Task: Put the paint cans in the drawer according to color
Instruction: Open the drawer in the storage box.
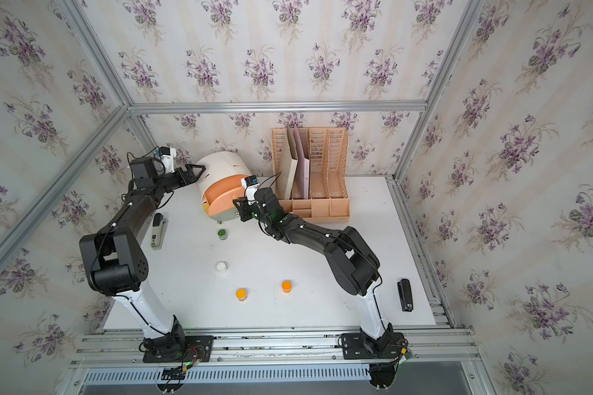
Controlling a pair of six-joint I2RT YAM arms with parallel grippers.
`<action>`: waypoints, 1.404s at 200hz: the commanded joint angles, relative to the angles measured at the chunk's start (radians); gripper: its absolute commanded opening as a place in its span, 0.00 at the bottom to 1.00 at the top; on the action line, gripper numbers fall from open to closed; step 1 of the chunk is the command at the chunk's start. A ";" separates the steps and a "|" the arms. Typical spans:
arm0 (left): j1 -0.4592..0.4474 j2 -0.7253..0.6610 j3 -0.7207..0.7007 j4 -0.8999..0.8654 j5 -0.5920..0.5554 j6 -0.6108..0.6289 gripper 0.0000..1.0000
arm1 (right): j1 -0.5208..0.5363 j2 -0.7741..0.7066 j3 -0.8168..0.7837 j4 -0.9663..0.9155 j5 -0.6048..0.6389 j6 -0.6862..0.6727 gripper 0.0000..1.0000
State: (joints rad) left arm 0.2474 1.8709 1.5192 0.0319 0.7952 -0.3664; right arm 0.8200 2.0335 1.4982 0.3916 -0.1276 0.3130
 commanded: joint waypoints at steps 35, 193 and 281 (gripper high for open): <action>0.000 -0.025 -0.008 0.008 0.000 0.000 0.99 | 0.004 -0.051 -0.042 -0.013 0.005 -0.011 0.00; -0.001 -0.098 -0.038 0.002 -0.003 -0.016 0.99 | 0.004 -0.062 -0.075 -0.010 -0.018 -0.009 0.25; -0.042 -0.315 -0.139 -0.151 -0.122 0.029 0.99 | 0.003 -0.206 -0.146 -0.087 0.022 -0.058 0.48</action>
State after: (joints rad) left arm 0.2195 1.6104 1.4048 -0.0525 0.7193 -0.3737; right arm 0.8238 1.8656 1.3697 0.3294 -0.1234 0.2790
